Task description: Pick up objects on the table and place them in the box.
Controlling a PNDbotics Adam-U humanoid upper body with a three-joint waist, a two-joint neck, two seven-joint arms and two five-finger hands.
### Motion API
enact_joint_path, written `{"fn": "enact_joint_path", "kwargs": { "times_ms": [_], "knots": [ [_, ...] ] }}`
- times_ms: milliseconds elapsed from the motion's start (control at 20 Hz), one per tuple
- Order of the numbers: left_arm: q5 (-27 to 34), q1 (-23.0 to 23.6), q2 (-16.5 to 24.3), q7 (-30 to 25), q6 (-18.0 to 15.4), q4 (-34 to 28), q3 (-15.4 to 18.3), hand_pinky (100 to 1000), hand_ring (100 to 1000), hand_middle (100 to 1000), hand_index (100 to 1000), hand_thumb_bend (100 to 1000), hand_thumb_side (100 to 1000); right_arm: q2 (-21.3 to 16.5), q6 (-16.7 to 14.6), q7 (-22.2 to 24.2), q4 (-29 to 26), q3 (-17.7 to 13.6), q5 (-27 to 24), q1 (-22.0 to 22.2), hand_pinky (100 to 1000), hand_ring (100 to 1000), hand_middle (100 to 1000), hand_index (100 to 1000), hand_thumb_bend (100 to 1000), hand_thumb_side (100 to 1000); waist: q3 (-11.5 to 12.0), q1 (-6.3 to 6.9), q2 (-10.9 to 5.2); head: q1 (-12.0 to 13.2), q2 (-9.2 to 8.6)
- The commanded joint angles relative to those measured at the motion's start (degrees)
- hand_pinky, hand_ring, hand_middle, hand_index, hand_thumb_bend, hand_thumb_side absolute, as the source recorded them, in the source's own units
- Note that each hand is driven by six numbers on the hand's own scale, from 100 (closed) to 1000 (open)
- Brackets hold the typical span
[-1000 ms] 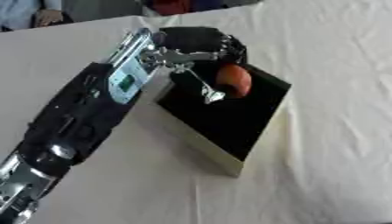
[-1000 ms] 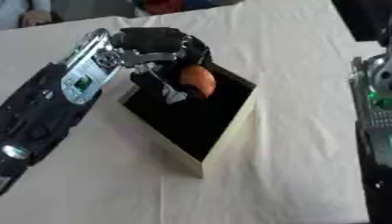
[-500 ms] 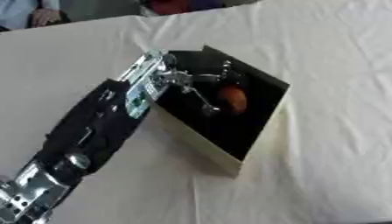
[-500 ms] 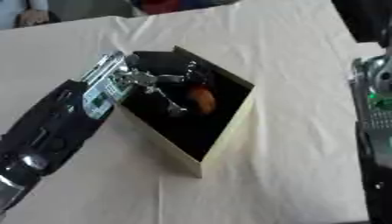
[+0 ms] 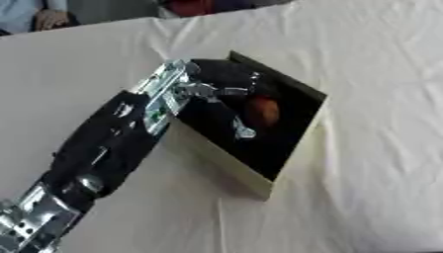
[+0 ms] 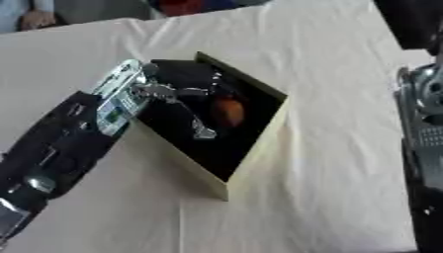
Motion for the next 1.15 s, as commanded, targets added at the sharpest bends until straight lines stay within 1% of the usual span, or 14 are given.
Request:
{"fn": "enact_joint_path", "kwargs": {
  "times_ms": [50, 100, 150, 200, 300, 350, 500, 650, 750, 900, 1050, 1150],
  "knots": [
    [0.0, -0.9, 1.0, 0.7, -0.8, -2.0, 1.4, 739, 870, 858, 915, 269, 753, -0.2, 0.0, -0.4, -1.3, -0.6, -0.3, -0.4, 728, 824, 618, 727, 100, 708, 0.1, -0.42, -1.48, 0.1, 0.07],
    [0.5, -0.9, 1.1, 1.2, -0.6, -2.9, 1.7, 730, 861, 852, 910, 215, 718, -0.1, 0.0, -0.4, -1.4, -0.6, -0.3, -0.4, 728, 824, 618, 727, 100, 708, 0.1, -0.4, -1.57, 0.0, 0.07],
    [1.3, -0.9, 1.4, 1.6, -0.2, -4.0, 2.0, 725, 856, 849, 908, 194, 710, -0.1, 0.0, -0.4, -1.4, -0.6, -0.2, -0.3, 728, 824, 618, 727, 100, 708, 0.2, -0.37, -1.67, 0.0, 0.07],
    [2.2, -0.9, 1.7, 1.8, 0.2, -5.2, 2.3, 716, 848, 842, 902, 153, 686, -0.1, -0.1, -0.4, -1.5, -0.6, -0.2, -0.2, 728, 823, 618, 727, 100, 708, 0.2, -0.35, -1.76, 0.0, 0.06],
    [4.4, -1.0, 2.5, 2.1, 1.2, -8.2, 3.0, 693, 829, 829, 890, 100, 641, 0.0, -0.1, -0.4, -1.6, -0.7, 0.0, 0.0, 729, 823, 618, 727, 100, 714, 0.5, -0.31, -2.02, -0.1, -0.04],
    [5.3, -1.0, 3.0, 2.3, 1.8, -10.1, 3.5, 690, 823, 824, 884, 100, 618, 0.1, -0.2, -0.4, -1.6, -0.7, 0.0, 0.0, 729, 823, 618, 727, 100, 707, 0.6, -0.3, -2.16, -0.2, -0.1],
    [10.0, -0.5, 4.2, 2.1, 4.3, -15.3, 5.0, 685, 811, 817, 870, 100, 599, 0.2, -0.2, -0.5, -1.7, -0.8, 0.3, 0.2, 730, 823, 618, 727, 100, 706, 1.0, -0.34, -2.51, -0.4, -0.29],
    [15.0, 0.4, 5.3, 2.4, 7.3, -20.7, 7.1, 680, 801, 815, 866, 100, 605, 0.4, -0.3, -0.5, -1.9, -0.8, 0.6, 0.3, 731, 823, 619, 728, 100, 705, 1.3, -0.53, -2.78, -0.6, -0.45],
    [18.4, 1.6, 6.3, 3.5, 9.6, -24.1, 9.0, 672, 790, 812, 863, 100, 613, 0.6, -0.4, -0.5, -1.9, -0.9, 0.8, 0.2, 732, 822, 619, 728, 100, 704, 1.6, -0.67, -2.91, -0.7, -0.46],
    [23.4, 4.8, 7.9, 7.7, 13.8, -29.1, 12.6, 666, 778, 815, 863, 100, 609, 0.5, -0.4, -0.5, -1.9, -1.0, 1.2, 0.1, 733, 822, 620, 728, 100, 703, 2.0, -0.87, -2.96, -1.0, -0.42],
    [28.7, 9.1, 9.5, 14.0, 18.0, -33.7, 16.5, 662, 771, 828, 885, 100, 638, 0.3, -0.4, -0.6, -1.9, -1.1, 1.4, 0.1, 733, 821, 619, 727, 100, 702, 2.5, -1.08, -2.91, -1.7, -0.31],
    [32.5, 12.1, 10.7, 18.8, 20.1, -36.8, 19.3, 666, 770, 827, 879, 100, 640, 0.2, -0.3, -0.7, -1.9, -1.2, 1.5, 0.0, 733, 821, 619, 727, 100, 702, 2.8, -1.25, -2.85, -2.0, -0.23]
  ]
}}
